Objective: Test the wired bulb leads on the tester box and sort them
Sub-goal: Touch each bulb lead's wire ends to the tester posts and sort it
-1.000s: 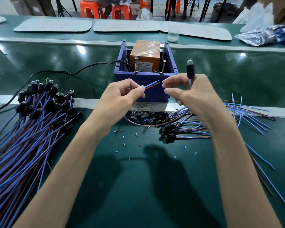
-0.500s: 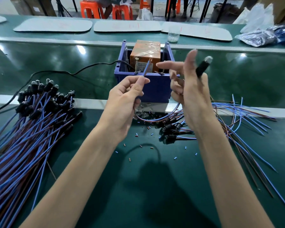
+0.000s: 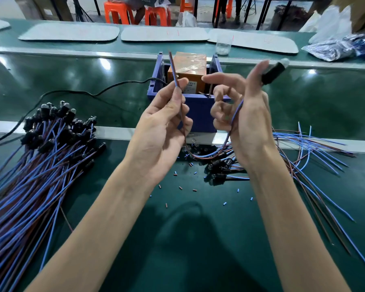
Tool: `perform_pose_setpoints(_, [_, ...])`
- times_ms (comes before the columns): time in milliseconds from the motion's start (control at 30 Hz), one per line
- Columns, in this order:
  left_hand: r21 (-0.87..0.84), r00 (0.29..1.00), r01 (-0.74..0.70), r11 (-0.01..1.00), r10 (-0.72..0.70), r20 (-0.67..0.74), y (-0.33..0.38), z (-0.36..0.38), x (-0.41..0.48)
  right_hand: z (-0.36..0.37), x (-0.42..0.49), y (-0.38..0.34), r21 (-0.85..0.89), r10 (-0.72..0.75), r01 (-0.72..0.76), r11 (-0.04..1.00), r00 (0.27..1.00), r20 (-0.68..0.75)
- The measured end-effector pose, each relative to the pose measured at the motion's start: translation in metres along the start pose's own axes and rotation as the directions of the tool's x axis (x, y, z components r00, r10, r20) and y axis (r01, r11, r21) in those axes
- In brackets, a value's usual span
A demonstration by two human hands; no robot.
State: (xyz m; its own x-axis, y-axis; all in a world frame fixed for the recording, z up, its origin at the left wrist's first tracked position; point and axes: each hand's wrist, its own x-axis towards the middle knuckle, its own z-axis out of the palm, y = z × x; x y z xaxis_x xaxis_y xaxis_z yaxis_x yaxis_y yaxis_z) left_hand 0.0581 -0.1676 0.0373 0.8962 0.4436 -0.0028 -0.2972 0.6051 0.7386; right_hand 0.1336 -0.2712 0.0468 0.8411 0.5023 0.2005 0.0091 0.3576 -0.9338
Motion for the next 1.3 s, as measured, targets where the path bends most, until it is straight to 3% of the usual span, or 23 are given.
perform_pose_setpoints(133, [0.05, 1.0, 0.004, 0.999, -0.005, 0.016, -0.002, 0.002, -0.002, 0.0, -0.001, -0.003, -0.164, 0.066, -0.062, 0.984, 0.998, 0.017])
perform_pose_setpoints(267, [0.075, 1.0, 0.002, 0.997, -0.001, -0.011, -0.006, 0.003, -0.003, 0.003, -0.004, 0.0, -0.25, 0.011, -0.008, 0.968, 1.0, 0.008])
perform_pose_setpoints(567, [-0.039, 0.993, 0.008, 0.999, -0.012, -0.117, -0.008, 0.004, -0.002, 0.003, -0.008, 0.005, -0.153, 0.009, 0.018, 0.988, 0.985, 0.171])
perform_pose_setpoints(833, [-0.051, 0.987, 0.08, 0.996, -0.086, -0.134, -0.011, 0.003, 0.0, 0.004, -0.006, 0.007, -0.167, 0.044, -0.025, 0.986, 0.992, 0.115])
perform_pose_setpoints(933, [-0.08, 0.98, 0.071, 0.994, -0.085, -0.178, -0.009, -0.002, 0.003, 0.003, -0.002, 0.006, -0.102, 0.106, -0.102, 0.99, 0.994, 0.035])
perform_pose_setpoints(1100, [0.097, 0.943, -0.017, 0.995, 0.048, -0.328, -0.008, -0.01, 0.009, -0.004, 0.003, 0.004, -0.168, 0.047, -0.067, 0.983, 0.992, -0.121])
perform_pose_setpoints(1300, [0.265, 0.931, -0.048, 0.963, 0.139, -0.337, -0.011, -0.016, 0.01, -0.01, 0.006, 0.006, -0.154, 0.015, -0.052, 0.987, 0.972, -0.236])
